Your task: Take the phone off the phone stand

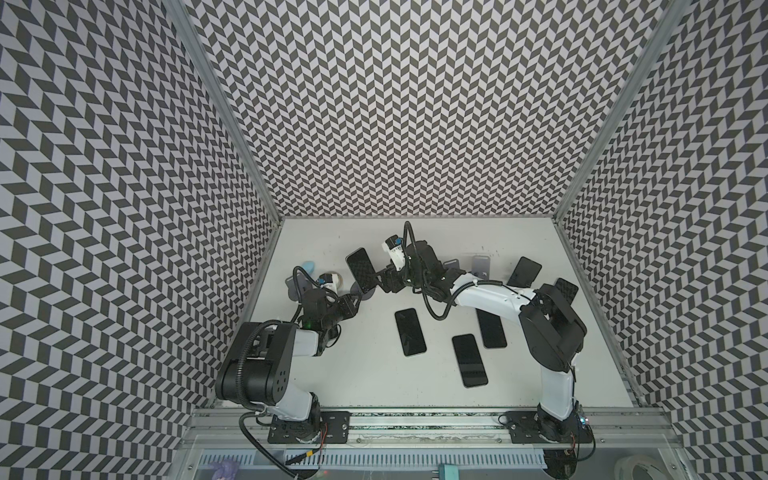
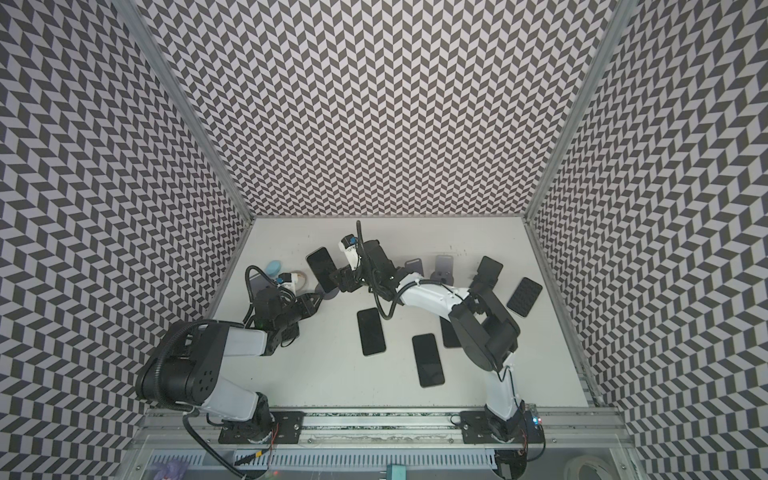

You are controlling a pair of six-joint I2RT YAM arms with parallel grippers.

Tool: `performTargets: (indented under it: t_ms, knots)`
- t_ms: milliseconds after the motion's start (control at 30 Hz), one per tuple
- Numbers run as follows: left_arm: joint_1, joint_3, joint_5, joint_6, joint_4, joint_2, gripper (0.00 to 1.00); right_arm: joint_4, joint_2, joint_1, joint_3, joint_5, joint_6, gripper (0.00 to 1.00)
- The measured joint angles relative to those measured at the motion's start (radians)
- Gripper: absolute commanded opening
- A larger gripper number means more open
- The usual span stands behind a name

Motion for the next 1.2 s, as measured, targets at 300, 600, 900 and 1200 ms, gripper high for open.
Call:
performTargets:
  t_ms: [300,600,900,1200]
  knots:
    - [0.000,0.005,-0.011,0.004,-0.001,0.015,0.34,-0.001,0.000,-0.010,0.000,-0.003,0.000,0.69]
    - [0.009,0.039,-0.014,0.008,-0.002,0.039,0.34,-0.001,0.000,-0.012,0.000,-0.004,0.000,0.69]
    - [0.020,0.055,-0.014,0.009,-0.003,0.058,0.34,0.000,0.000,-0.013,0.000,-0.010,-0.001,0.69]
    - [0.030,0.076,-0.014,0.008,-0.006,0.081,0.34,0.000,0.000,-0.014,0.000,-0.011,-0.002,0.69]
